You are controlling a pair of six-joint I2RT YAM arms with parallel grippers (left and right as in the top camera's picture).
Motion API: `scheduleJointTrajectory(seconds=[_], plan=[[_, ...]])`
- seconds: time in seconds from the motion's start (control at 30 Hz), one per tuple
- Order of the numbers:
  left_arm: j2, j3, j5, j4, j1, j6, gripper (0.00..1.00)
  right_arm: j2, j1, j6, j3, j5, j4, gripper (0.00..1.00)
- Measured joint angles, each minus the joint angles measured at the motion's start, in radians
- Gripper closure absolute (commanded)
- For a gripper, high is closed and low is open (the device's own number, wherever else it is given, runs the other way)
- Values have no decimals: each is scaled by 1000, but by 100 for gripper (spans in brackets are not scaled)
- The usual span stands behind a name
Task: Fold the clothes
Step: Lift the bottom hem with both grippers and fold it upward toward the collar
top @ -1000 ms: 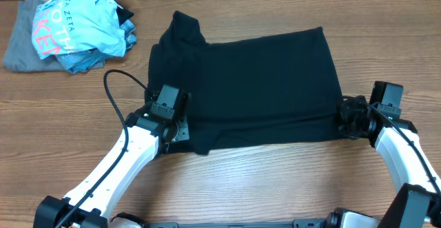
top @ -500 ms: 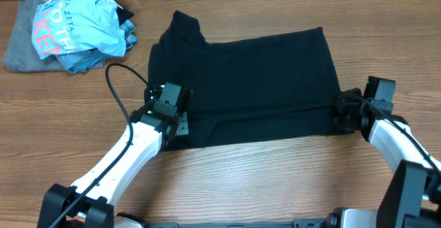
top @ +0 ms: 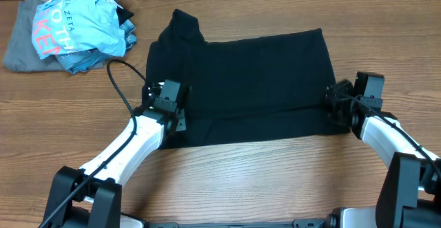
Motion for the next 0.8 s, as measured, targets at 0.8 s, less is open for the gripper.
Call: scheduleJointTrajectory(seconds=[0.8], plan=[[33,296,223,-489,16,16,2,4,16,-276,439,-152,-804,0]])
